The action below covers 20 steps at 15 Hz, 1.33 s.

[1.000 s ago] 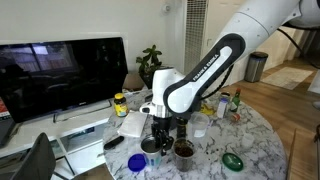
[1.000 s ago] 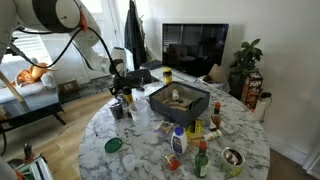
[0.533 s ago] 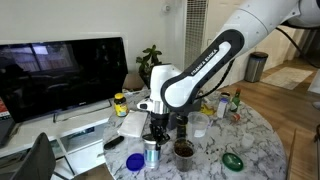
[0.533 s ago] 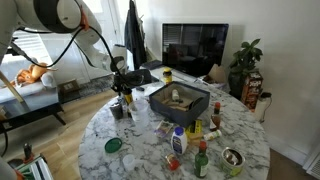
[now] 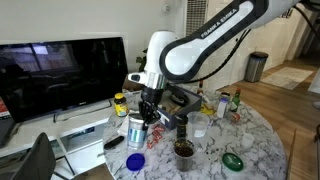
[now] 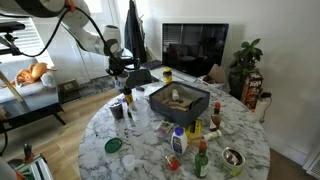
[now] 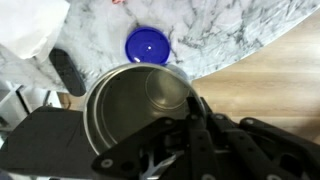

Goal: Remove the clear cup from the box and put the torch on the table then put the silver cup inside the clear cup

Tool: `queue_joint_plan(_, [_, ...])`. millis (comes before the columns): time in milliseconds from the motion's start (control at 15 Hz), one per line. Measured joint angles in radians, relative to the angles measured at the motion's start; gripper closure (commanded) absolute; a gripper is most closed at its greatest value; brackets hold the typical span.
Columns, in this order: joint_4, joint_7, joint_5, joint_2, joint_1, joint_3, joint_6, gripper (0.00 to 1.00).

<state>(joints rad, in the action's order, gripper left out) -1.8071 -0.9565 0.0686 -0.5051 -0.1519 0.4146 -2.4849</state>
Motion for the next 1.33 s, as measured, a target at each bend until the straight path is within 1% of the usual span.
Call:
queue_joint_plan(133, [-0.028, 0.005, 0.037, 0.097, 0.024, 0.001, -0.016, 0.99])
queue_joint_plan(267, [-0.076, 0.008, 0.093, 0.199, 0.058, -0.004, -0.066, 0.99])
queue_joint_plan(400, [-0.143, 0.017, 0.139, 0.307, 0.083, -0.026, -0.109, 0.99])
queue_joint_plan(667, [-0.331, 0.113, 0.128, 0.518, 0.09, -0.135, -0.121, 0.99])
queue_joint_plan(867, [-0.49, 0.193, 0.058, 0.647, 0.091, -0.222, -0.115, 0.99])
queue_joint_plan(1067, [-0.607, 0.244, 0.016, 0.72, 0.09, -0.281, -0.07, 0.99])
queue_joint_plan(1333, [-0.693, 0.25, 0.019, 0.713, 0.073, -0.33, -0.036, 0.99])
